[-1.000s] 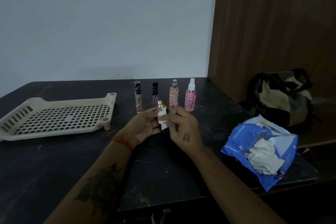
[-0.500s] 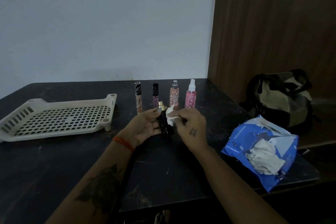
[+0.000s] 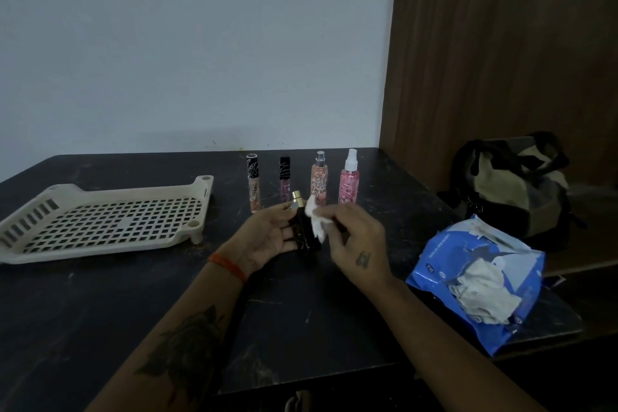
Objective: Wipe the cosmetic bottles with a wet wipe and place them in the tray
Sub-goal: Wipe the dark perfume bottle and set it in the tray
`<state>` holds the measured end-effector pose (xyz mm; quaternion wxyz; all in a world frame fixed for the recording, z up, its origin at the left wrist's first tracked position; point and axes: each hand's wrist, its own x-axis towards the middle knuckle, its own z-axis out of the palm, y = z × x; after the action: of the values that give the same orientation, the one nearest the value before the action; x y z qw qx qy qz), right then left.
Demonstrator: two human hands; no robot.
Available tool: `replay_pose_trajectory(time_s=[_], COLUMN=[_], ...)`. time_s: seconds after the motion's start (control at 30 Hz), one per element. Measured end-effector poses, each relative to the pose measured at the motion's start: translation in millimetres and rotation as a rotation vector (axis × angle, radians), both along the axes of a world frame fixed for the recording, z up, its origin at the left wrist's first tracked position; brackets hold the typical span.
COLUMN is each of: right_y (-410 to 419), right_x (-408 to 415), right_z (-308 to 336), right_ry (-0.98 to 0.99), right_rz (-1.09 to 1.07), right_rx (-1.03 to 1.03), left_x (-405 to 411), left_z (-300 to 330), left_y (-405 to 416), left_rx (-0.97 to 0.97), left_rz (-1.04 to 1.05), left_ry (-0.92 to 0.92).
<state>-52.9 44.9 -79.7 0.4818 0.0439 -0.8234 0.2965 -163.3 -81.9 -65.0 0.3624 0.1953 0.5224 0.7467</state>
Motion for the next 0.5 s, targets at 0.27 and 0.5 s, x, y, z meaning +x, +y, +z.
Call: replay_pose_trajectory(time_s=[0.27, 0.5], right_y=[2.5, -3.4], right_x=[1.7, 2.9], right_z=[0.8, -0.8], right_ry=[-0.124, -0.176], right_rz=[0.034, 0.117], right_rx=[0.038, 0.129], left_x=[-1.6, -0.9], left_z=[0.6, 0.4], left_y=[0.7, 0.9], left_rx=[-0.001, 0.002], left_rz=[0.010, 0.012], left_ry=[0.022, 0.018])
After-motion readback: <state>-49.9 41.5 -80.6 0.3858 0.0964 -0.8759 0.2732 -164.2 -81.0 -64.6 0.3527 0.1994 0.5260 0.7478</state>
